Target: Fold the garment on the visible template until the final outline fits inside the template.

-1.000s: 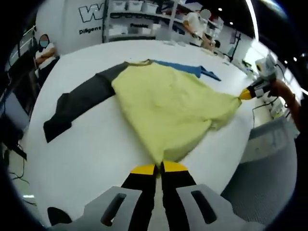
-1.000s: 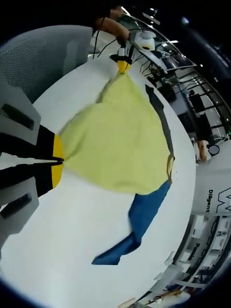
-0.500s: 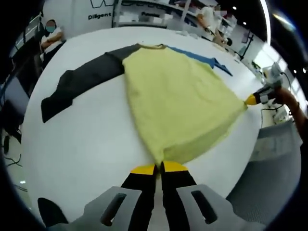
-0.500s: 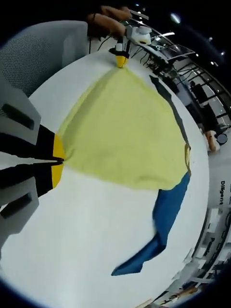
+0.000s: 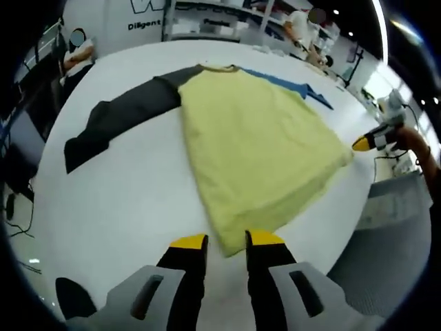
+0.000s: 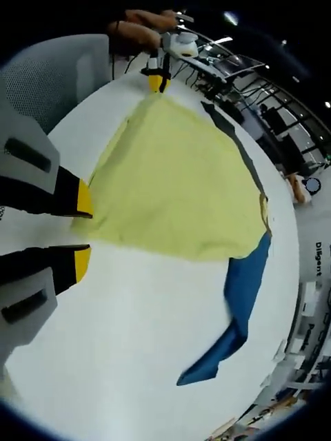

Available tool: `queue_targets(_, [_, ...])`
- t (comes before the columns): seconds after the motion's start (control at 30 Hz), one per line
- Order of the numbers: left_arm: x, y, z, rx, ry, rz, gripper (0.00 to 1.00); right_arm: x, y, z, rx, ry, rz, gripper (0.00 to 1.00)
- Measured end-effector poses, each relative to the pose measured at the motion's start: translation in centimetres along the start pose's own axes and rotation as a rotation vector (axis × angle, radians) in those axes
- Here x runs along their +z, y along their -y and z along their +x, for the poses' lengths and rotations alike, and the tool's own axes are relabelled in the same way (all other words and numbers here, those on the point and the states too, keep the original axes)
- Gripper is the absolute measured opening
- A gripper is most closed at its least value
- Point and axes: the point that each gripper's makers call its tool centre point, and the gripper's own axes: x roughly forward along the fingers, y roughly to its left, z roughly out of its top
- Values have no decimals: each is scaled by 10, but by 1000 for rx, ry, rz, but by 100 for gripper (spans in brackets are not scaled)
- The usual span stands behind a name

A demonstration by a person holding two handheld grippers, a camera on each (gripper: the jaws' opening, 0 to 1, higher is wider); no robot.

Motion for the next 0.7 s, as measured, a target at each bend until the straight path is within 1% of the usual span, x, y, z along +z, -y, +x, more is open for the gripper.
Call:
queue_targets(0.07, [1,2,4,-15,4,-30,23,0,-3,1,3,4,22,14])
queue_targets(0.1, [0,1,6,-13,-3,-42,22,0,-2,2,-4,5,37,14])
queue_targets(0.13, [0,0,7,-7,-6,-48,22,-1,-1,5,-12,4,48,14])
queue_targets(0.2, [-3,-4,9,13,-21,-69,21,-3,4,9,-44,7,108,14])
queue_targets(0.3, [-5,-6,10,31,-31,-83,19,-7,3,15,-48,1,152,12])
queue_targets(0.43, [-14,-6,11,57,-67,-78,12,-16,-3,18,-57,-19,150,4])
queue_targets(0.47, [-13,-5,11,58,-61,-78,10,-18,-4,19,-59,-25,144,2])
queue_targets(0.5, [-15,-6,10,68,-71,-83,8,-21,-5,19,-63,-33,138,0])
queue_targets(0.57, [-16,-8,11,78,-76,-59,5,-21,-4,19,-61,-24,126,0])
queue_targets(0.6, [-17,-7,11,78,-84,-49,3,-22,-5,18,-57,-34,107,0])
queue_targets(0.7, [-18,-5,9,74,-98,-22,3,-22,-6,14,-53,-40,67,0])
